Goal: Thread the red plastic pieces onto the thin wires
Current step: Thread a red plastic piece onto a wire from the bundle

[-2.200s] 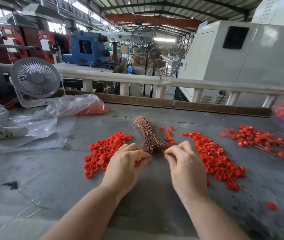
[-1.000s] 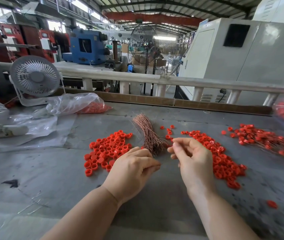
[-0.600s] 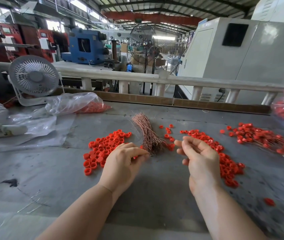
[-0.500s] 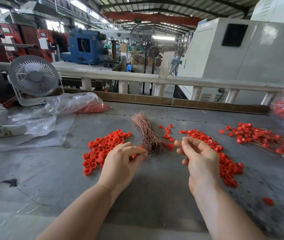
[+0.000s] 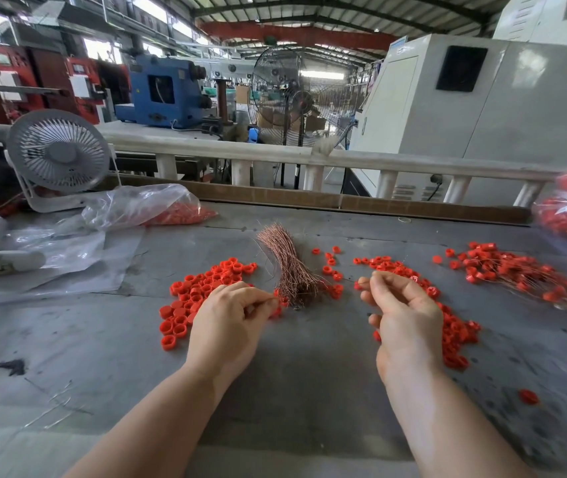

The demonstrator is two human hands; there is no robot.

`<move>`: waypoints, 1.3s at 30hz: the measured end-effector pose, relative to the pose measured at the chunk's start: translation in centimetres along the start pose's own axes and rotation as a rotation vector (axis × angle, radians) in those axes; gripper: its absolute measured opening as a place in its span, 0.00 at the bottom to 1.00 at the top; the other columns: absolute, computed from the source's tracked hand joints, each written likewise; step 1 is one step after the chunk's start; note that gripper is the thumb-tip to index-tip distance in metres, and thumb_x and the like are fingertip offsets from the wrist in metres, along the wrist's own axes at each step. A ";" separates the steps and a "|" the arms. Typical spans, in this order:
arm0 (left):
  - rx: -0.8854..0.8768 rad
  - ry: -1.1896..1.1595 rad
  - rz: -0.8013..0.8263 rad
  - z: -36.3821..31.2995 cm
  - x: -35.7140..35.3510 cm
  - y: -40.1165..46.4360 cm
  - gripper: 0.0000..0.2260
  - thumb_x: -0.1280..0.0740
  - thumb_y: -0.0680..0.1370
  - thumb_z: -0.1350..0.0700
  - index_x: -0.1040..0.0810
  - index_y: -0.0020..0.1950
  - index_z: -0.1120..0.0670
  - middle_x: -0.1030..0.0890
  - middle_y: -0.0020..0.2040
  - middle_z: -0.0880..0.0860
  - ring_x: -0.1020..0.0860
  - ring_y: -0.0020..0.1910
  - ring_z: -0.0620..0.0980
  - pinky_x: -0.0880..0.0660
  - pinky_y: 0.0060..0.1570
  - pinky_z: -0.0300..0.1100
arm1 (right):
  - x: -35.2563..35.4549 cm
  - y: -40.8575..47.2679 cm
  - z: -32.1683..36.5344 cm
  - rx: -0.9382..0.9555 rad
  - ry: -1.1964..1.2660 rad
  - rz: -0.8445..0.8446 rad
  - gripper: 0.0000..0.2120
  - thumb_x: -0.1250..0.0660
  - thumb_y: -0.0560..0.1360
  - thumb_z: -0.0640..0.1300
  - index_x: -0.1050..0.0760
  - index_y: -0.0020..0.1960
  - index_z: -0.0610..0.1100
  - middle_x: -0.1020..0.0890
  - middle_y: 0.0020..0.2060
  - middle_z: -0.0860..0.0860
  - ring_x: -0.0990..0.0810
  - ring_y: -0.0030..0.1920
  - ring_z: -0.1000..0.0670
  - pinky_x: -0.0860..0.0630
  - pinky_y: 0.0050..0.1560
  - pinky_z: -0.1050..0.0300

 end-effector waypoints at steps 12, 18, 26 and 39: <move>-0.053 0.033 0.021 -0.2 -0.2 0.0 0.01 0.26 0.71 0.58 0.15 0.40 0.53 0.27 0.32 0.39 0.28 0.38 0.45 0.35 0.40 0.35 | 0.4 0.4 -0.1 -0.047 0.113 -0.050 0.07 0.36 0.76 0.36 0.25 0.42 0.46 0.17 0.30 0.54 0.20 0.32 0.59 0.29 0.27 0.71; -0.093 0.073 0.107 -0.3 -0.8 -0.3 0.03 0.29 0.73 0.53 0.16 0.42 0.51 0.26 0.34 0.39 0.32 0.39 0.43 0.35 0.47 0.44 | 0.1 0.7 -0.2 -0.202 0.476 0.005 0.08 0.42 0.80 0.36 0.29 0.42 0.42 0.18 0.28 0.48 0.18 0.31 0.51 0.18 0.39 0.55; -0.019 0.094 0.027 0.7 -0.4 -0.1 0.04 0.29 0.73 0.55 0.15 0.46 0.52 0.18 0.41 0.46 0.28 0.45 0.48 0.31 0.51 0.48 | 0.9 1.7 1.1 0.296 -0.146 -0.018 0.11 0.39 0.78 0.36 0.28 0.40 0.47 0.23 0.26 0.53 0.28 0.24 0.60 0.33 0.25 0.67; -0.119 0.072 0.114 -0.4 -0.7 -0.4 0.02 0.27 0.72 0.54 0.15 0.42 0.49 0.21 0.38 0.43 0.31 0.41 0.42 0.32 0.47 0.41 | -0.4 1.2 -0.7 0.237 -0.317 0.147 0.12 0.39 0.77 0.35 0.24 0.39 0.48 0.21 0.29 0.53 0.30 0.27 0.59 0.34 0.32 0.60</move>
Point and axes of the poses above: each hand's wrist, its own y-axis towards the middle knuckle, its own x-axis out of the back of the hand, z = x × y, the point moved 4 cm from there along y, towards the middle knuckle
